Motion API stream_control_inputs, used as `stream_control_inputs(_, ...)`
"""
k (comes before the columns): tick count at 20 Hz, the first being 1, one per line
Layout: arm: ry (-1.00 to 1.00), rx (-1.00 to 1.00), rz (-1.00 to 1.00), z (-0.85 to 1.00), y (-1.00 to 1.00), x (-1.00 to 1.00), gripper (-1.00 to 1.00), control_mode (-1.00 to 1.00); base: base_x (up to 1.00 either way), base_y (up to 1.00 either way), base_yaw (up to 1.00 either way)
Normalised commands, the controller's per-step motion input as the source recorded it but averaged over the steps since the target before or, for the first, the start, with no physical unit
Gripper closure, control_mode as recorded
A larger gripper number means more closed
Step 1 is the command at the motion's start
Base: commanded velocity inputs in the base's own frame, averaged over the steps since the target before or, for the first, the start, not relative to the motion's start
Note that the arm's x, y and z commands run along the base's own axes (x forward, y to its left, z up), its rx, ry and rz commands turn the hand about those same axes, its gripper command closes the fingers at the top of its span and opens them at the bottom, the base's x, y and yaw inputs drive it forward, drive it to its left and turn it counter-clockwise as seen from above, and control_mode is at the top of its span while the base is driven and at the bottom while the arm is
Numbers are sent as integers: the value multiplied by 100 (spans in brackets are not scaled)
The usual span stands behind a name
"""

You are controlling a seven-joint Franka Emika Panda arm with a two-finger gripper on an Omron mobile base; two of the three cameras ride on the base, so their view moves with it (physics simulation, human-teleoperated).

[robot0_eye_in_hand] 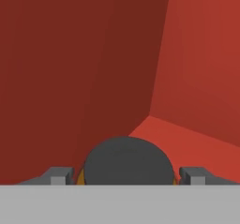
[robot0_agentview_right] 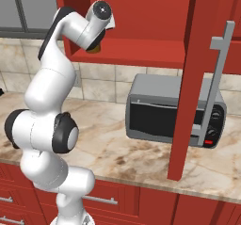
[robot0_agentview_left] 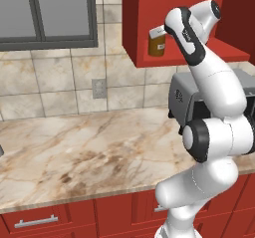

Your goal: Collect the turmeric, mayonnaise, and shaker from the cabinet and place them next to the stove.

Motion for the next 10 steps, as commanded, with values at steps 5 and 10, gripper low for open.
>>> stream_control_inputs(5, 0, 0, 0, -7, -1, -12, 100, -100, 0, 0, 0)
stream_control_inputs(10, 0, 0, 0, -2, 0, -35, 100, -100, 0, 0, 0)
